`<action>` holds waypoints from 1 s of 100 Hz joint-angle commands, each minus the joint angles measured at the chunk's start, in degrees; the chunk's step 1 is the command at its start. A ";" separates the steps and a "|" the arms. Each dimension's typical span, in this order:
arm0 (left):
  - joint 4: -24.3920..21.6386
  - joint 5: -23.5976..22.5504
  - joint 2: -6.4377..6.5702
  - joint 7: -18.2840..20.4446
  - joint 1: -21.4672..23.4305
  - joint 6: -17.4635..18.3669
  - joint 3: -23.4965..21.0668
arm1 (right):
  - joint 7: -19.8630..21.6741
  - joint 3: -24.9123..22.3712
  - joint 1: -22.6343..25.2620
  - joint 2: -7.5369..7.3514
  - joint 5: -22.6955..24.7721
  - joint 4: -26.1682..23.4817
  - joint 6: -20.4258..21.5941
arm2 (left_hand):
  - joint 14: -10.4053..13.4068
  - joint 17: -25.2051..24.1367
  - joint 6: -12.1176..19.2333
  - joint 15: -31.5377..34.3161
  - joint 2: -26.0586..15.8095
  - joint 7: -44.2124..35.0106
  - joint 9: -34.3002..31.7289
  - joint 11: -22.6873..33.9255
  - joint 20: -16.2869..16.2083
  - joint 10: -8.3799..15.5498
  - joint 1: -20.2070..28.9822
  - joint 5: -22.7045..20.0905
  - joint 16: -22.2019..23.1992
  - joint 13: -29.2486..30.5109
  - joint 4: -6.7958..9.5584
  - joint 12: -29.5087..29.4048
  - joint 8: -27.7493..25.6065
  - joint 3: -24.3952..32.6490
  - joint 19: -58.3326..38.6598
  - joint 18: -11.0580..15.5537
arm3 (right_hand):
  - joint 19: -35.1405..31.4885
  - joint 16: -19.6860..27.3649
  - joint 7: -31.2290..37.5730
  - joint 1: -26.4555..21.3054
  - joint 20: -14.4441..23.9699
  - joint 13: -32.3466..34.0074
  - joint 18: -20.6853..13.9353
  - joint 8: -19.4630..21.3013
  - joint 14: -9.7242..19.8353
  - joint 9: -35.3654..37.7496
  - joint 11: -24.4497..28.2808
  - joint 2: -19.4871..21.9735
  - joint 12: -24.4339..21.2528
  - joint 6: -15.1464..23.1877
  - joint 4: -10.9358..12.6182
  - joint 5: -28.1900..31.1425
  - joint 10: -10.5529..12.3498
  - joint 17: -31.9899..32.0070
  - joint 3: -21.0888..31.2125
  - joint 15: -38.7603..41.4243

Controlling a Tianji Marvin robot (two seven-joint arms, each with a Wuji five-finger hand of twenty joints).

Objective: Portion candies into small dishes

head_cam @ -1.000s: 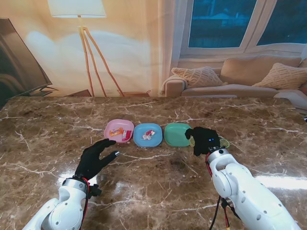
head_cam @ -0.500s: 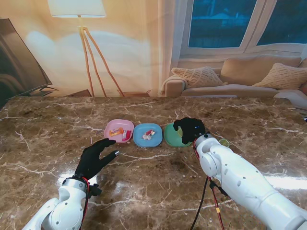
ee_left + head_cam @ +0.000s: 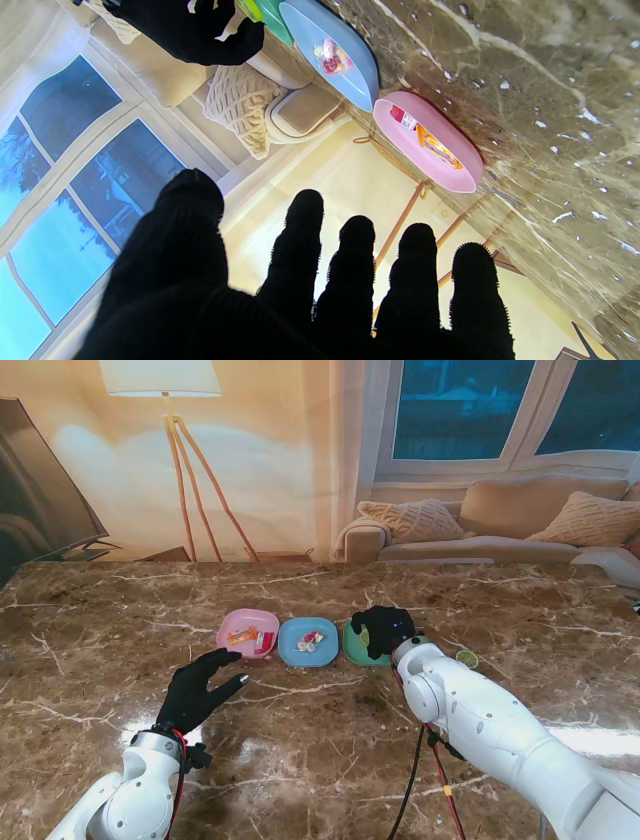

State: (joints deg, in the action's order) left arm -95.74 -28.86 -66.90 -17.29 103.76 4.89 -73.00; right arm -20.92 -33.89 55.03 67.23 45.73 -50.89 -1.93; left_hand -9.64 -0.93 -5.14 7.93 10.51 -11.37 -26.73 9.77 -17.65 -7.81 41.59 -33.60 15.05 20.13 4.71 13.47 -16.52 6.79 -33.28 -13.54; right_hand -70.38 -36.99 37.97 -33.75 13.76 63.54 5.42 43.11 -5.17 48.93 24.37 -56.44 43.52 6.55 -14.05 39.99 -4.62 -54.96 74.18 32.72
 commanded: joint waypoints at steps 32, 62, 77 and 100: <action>0.15 -0.03 -0.08 0.15 0.24 -0.43 0.20 | 3.60 -0.10 0.56 -0.81 1.30 -1.83 -1.35 | 0.72 -0.97 -0.10 -1.55 -1.16 0.20 0.71 -0.52 1.15 -0.54 1.11 -0.92 -0.37 -0.80 1.40 -0.72 -0.38 -1.16 1.62 1.11 | 5.49 3.48 -3.43 4.06 1.47 -6.38 -3.72 2.75 2.80 -6.33 8.20 6.05 -6.78 -4.39 8.84 -4.82 4.86 5.55 -0.40 -2.22; 0.23 -0.04 -0.06 0.20 0.19 -0.28 0.22 | 3.85 -2.51 2.64 -1.71 3.30 -4.92 -2.12 | 0.71 -0.96 -0.11 -1.60 -1.18 0.20 0.80 -0.56 1.15 -0.45 1.09 -0.84 -0.35 -0.78 1.39 -0.72 -0.39 -1.14 1.79 1.14 | 6.44 4.27 -4.74 6.22 1.32 -8.31 -3.40 2.47 2.64 -8.19 8.13 5.26 -7.88 -5.18 7.66 -6.54 4.82 6.86 -3.68 -2.37; 0.26 -0.06 -0.05 0.21 0.21 -0.21 0.24 | 5.46 -8.74 6.83 -3.82 8.23 -10.80 -2.45 | 0.76 -0.93 -0.10 -1.58 -1.17 0.18 0.75 -0.52 1.12 -0.53 1.11 -0.87 -0.33 -0.71 1.38 -0.71 -0.39 -1.14 1.83 1.16 | 6.84 4.57 -4.98 6.39 1.34 -9.10 -3.35 2.51 2.56 -8.45 8.27 5.44 -8.20 -5.25 7.45 -6.67 4.84 7.36 -4.71 -2.29; 0.37 -0.07 -0.08 0.09 0.15 -0.24 0.32 | 10.87 -20.76 15.19 -6.75 16.69 -19.75 -1.66 | 0.86 -0.89 -0.10 -1.60 -1.22 0.17 0.64 -0.49 1.07 -0.43 1.06 -0.91 -0.33 -0.77 1.39 -0.70 -0.40 -1.14 1.86 1.09 | 8.13 5.50 -5.69 4.96 1.58 -11.09 -3.04 2.77 2.14 -8.92 7.79 5.84 -8.86 -5.51 9.50 -6.90 5.04 9.17 1.11 -2.95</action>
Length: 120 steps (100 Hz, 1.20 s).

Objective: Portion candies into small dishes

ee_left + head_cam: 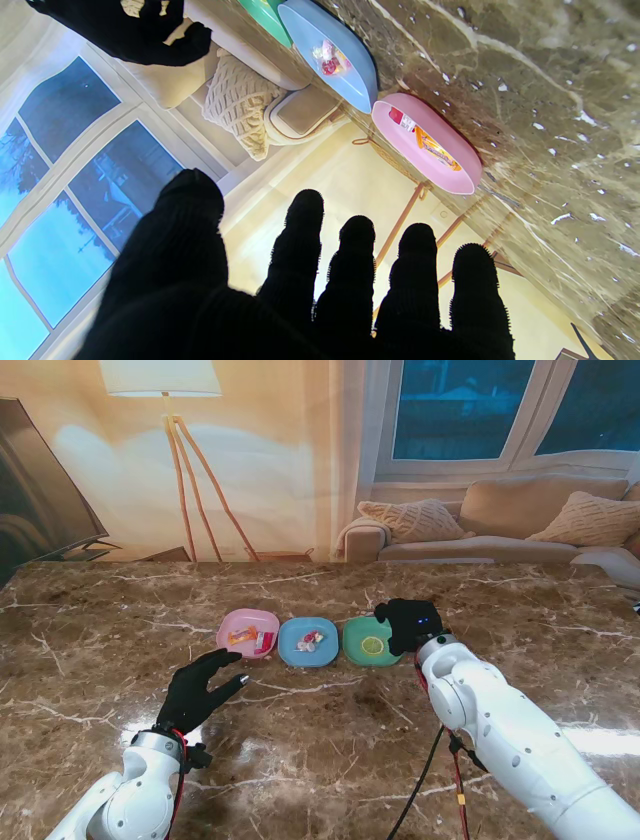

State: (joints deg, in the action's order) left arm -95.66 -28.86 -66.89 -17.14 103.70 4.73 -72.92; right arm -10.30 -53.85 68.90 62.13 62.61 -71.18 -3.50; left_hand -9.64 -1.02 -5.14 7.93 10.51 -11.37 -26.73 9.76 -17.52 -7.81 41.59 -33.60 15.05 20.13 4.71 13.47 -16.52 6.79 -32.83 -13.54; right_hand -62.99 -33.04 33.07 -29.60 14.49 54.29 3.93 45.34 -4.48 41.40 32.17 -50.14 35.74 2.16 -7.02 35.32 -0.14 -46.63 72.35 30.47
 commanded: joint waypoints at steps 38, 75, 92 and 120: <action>0.50 -0.10 -0.08 -0.08 0.13 -0.11 0.18 | 7.28 -12.09 9.42 -3.63 7.36 -3.57 -1.41 | 0.75 -0.69 -0.23 -1.60 -1.20 0.20 0.68 -0.52 0.82 -0.55 1.11 -0.95 -0.32 -0.75 1.40 -0.72 -0.39 -1.13 1.35 1.10 | 4.82 2.75 -2.97 1.80 0.44 -8.99 -0.63 1.14 0.42 -6.46 -2.07 -0.32 -1.41 -2.46 3.08 -6.23 0.30 7.94 4.37 -3.84; 0.54 -0.21 -0.06 0.03 0.13 -0.38 0.01 | 13.39 -13.58 10.42 -4.52 10.89 -3.27 -3.75 | 0.80 -0.70 -0.18 -1.59 -1.22 0.22 0.74 -0.52 0.78 -0.46 0.97 -1.01 -0.32 -0.80 1.36 -0.73 -0.37 -1.23 1.41 1.13 | 11.67 5.49 -9.00 5.21 3.79 -22.14 4.03 4.34 -1.12 -17.17 -5.75 0.44 -2.41 -5.63 2.95 -14.35 -1.20 21.69 2.38 -8.11; 0.57 -0.22 -0.01 0.20 0.09 -0.32 0.01 | 15.23 -13.58 10.39 -4.69 11.18 -2.61 -4.80 | 0.79 -0.72 -0.24 -1.59 -1.18 0.23 0.75 -0.51 0.77 -0.52 1.01 -1.03 -0.33 -0.77 1.36 -0.73 -0.36 -1.23 1.44 1.12 | 11.86 5.80 -10.62 5.54 4.88 -23.28 3.45 4.89 -1.53 -19.78 -6.15 0.74 -2.17 -6.63 3.03 -16.73 -1.76 22.21 1.56 -8.75; 0.50 -0.31 -0.04 0.02 0.25 -0.16 -0.15 | 12.97 -10.50 7.32 -4.68 7.81 2.70 -5.63 | 0.62 -0.73 -0.29 -1.62 -1.20 0.29 0.73 -0.54 0.76 -0.53 1.04 -0.99 -0.34 -0.84 1.35 -0.74 -0.34 -1.23 1.48 1.10 | 11.71 5.39 -11.29 3.35 5.49 -22.82 2.38 6.64 -1.93 -21.47 -4.04 1.52 -1.16 -7.99 3.86 -17.91 -2.54 19.42 4.15 -7.02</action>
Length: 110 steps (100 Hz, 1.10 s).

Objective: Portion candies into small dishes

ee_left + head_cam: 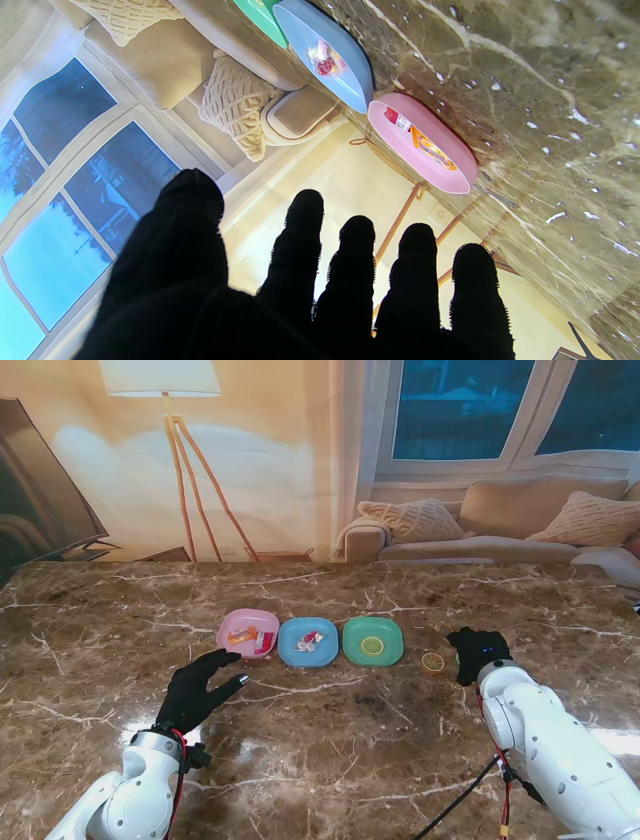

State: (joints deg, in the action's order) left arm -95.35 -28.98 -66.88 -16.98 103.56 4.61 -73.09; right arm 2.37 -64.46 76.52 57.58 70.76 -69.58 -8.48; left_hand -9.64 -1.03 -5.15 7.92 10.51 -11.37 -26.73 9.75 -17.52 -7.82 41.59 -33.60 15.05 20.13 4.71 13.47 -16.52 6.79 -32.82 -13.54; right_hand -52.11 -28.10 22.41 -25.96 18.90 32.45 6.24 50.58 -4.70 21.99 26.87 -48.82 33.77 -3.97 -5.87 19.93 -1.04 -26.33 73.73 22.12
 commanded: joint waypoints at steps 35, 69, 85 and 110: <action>0.18 0.05 -0.05 0.05 0.39 -0.25 -0.07 | -2.49 3.30 -2.86 0.74 -6.00 5.54 -5.06 | 0.75 -0.77 -0.29 -1.60 -1.16 0.28 0.75 -0.53 0.77 -0.44 1.04 -1.13 -0.33 -0.84 1.34 -0.74 -0.34 -1.25 1.50 1.13 | -4.15 -3.33 1.15 -1.36 2.23 2.96 2.98 4.73 -2.56 -3.86 5.60 -0.28 3.52 -1.09 1.44 -3.65 -2.41 -6.58 -0.44 6.32; 0.23 0.09 -0.05 0.11 0.38 -0.31 -0.23 | -4.83 5.16 -4.20 1.29 -9.68 8.82 -5.69 | 0.75 -0.88 -0.20 -1.62 -1.37 0.23 0.78 -0.55 0.81 -0.48 1.07 -1.19 -0.34 -0.88 1.34 -0.75 -0.37 -1.20 1.61 1.09 | -6.44 -6.00 3.85 -3.11 1.72 9.45 -1.06 5.61 -0.90 4.87 12.01 -2.14 7.48 -1.04 -0.02 0.06 -0.37 -12.17 -2.04 10.78; 0.29 0.21 -0.06 0.14 0.32 -0.31 -0.20 | -5.90 5.86 -4.54 1.73 -11.93 10.19 -6.16 | 0.72 -0.93 -0.23 -1.60 -1.34 0.20 0.75 -0.55 0.83 -0.54 1.07 -1.24 -0.33 -0.83 1.32 -0.75 -0.39 -1.24 1.68 1.09 | -7.52 -6.20 6.96 -4.67 0.80 13.29 -2.33 5.92 -0.14 7.83 13.80 -2.73 8.23 -0.58 -0.53 1.90 0.02 -15.08 -1.95 11.95; 0.34 0.29 -0.05 0.23 0.24 -0.17 -0.10 | -7.17 5.68 -3.47 2.06 -13.26 10.71 -6.50 | 0.70 -0.93 -0.32 -1.63 -1.42 0.23 0.86 -0.59 0.85 -0.72 1.15 -1.26 -0.33 -0.91 1.32 -0.77 -0.39 -1.24 1.68 1.15 | -9.78 -6.70 18.27 -5.75 -1.48 17.34 -4.33 9.36 1.11 10.68 15.51 -3.68 9.11 3.64 -0.87 4.40 0.62 -19.28 -1.88 13.56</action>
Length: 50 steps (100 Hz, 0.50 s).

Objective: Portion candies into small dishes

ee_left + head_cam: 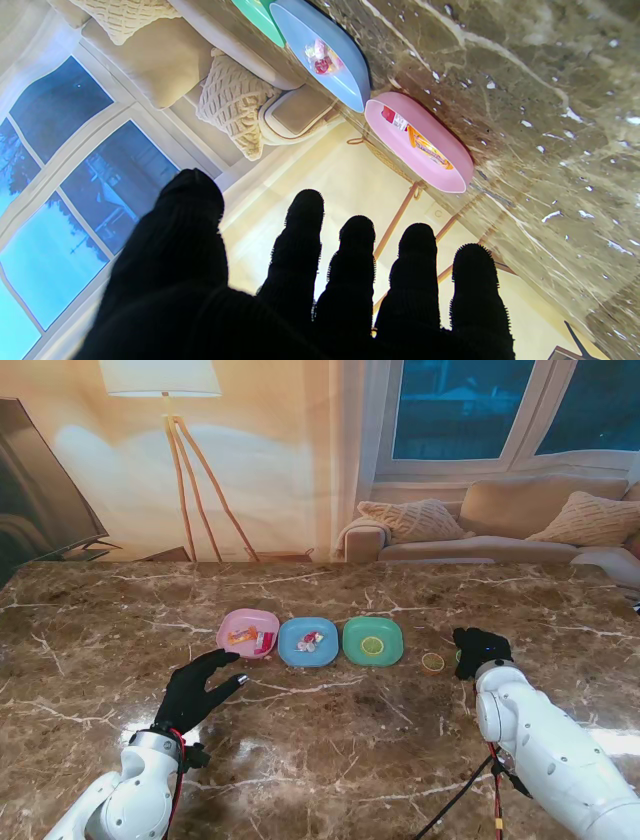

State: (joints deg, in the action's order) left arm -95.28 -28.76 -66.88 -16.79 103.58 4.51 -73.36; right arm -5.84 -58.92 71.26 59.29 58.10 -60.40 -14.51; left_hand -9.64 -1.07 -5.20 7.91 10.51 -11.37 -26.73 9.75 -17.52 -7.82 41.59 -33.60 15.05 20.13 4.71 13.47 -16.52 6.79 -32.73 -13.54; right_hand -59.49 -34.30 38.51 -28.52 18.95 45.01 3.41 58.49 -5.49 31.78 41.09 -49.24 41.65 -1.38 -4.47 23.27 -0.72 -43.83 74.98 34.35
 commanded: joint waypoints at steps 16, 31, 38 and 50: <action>0.32 -0.01 -0.04 -0.03 0.18 0.07 0.29 | 0.17 0.14 2.50 0.67 -2.09 2.08 -0.43 | 0.64 -0.91 -0.17 -1.59 -1.44 0.21 0.72 -0.53 0.86 -0.57 1.15 -1.35 -0.32 -0.86 1.31 -0.75 -0.40 -1.28 1.57 1.16 | -3.75 -0.53 3.68 -5.38 -1.73 7.65 -2.34 1.17 3.02 1.08 1.04 -2.71 1.07 1.50 -2.20 1.31 0.08 -4.11 -2.59 1.95; 0.36 -0.08 -0.05 -0.13 0.17 0.19 0.41 | -1.16 0.69 2.85 1.11 -3.93 3.07 -0.32 | 0.69 -0.97 -0.22 -1.63 -1.45 0.19 0.76 -0.55 0.90 -0.58 1.21 -1.37 -0.34 -0.92 1.33 -0.75 -0.42 -1.26 1.61 1.12 | -4.72 -1.99 4.94 -8.99 -2.30 9.06 -2.53 -0.63 2.71 1.94 1.38 -0.90 1.04 2.26 -4.67 1.69 0.40 -4.99 -1.24 1.87; 0.37 -0.07 -0.05 -0.13 0.17 0.20 0.47 | -1.36 0.97 2.96 1.18 -4.42 3.47 -0.05 | 0.64 -1.01 -0.19 -1.60 -1.49 0.20 0.79 -0.57 0.92 -0.67 1.17 -1.35 -0.33 -0.87 1.33 -0.76 -0.42 -1.27 1.64 1.13 | -4.82 -2.51 4.88 -9.60 -2.42 9.18 -2.46 -1.27 2.45 2.30 1.39 -0.31 1.00 2.34 -5.11 2.05 0.41 -5.00 -0.33 1.61; 0.38 -0.10 -0.06 -0.20 0.18 0.24 0.54 | -1.52 1.67 2.93 1.20 -5.01 4.27 0.57 | 0.72 -0.97 -0.18 -1.60 -1.57 0.22 0.81 -0.58 0.92 -0.56 1.23 -1.33 -0.33 -0.89 1.33 -0.76 -0.41 -1.26 1.63 1.10 | -4.81 -3.18 1.96 -9.27 -2.70 9.21 -2.09 -4.93 2.21 3.28 0.31 -0.93 0.33 2.14 -5.08 3.92 0.31 -4.88 0.59 0.67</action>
State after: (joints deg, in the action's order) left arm -95.16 -28.80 -66.88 -16.87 103.50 4.65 -73.10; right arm -9.78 -58.66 71.64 59.75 54.11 -59.51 -14.59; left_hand -9.64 -1.10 -5.21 7.91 10.51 -11.37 -26.73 9.75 -17.52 -7.82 41.59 -33.60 15.05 20.13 4.71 13.47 -16.52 6.79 -32.71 -13.54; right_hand -62.30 -37.74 41.69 -35.72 17.61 45.49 3.05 55.68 -8.52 32.09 40.18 -50.05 41.61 0.65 -7.39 25.50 -1.57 -47.67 74.69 33.41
